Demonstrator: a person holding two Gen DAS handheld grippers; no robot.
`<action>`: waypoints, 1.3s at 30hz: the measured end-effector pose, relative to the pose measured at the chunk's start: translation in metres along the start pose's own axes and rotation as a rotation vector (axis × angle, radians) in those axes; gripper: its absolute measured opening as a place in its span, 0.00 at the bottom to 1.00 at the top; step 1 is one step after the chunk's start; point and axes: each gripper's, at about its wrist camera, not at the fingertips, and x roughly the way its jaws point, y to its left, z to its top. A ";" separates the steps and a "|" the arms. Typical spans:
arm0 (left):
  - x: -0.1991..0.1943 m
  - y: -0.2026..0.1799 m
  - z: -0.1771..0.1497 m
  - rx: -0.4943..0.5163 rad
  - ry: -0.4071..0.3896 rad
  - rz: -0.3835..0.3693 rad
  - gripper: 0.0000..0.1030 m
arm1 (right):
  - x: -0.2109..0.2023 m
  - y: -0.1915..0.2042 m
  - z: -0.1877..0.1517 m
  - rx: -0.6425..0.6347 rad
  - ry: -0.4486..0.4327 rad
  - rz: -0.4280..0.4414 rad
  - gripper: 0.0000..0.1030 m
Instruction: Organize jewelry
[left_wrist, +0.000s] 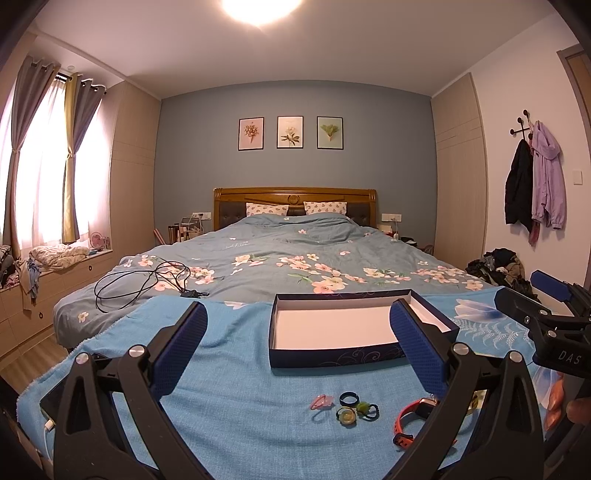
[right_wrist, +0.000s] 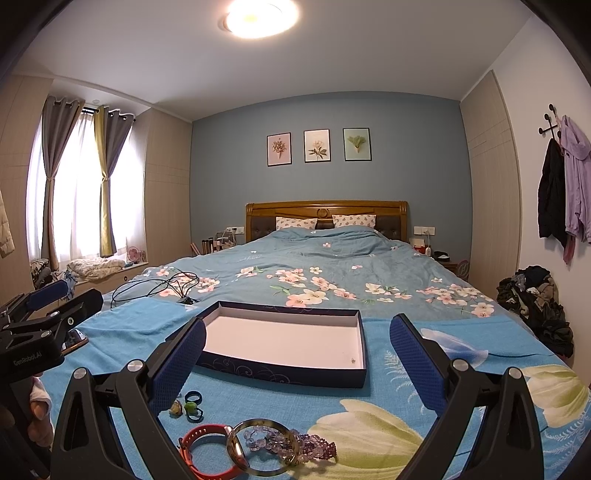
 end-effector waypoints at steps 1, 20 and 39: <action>0.000 0.000 0.000 0.000 0.000 0.000 0.94 | 0.000 0.000 0.000 0.000 0.000 0.000 0.93; -0.003 0.000 0.001 -0.001 0.002 -0.001 0.94 | 0.003 0.002 -0.001 -0.001 0.013 0.001 0.93; -0.004 0.000 0.000 -0.002 0.003 -0.003 0.94 | 0.003 0.003 -0.003 0.002 0.015 0.004 0.93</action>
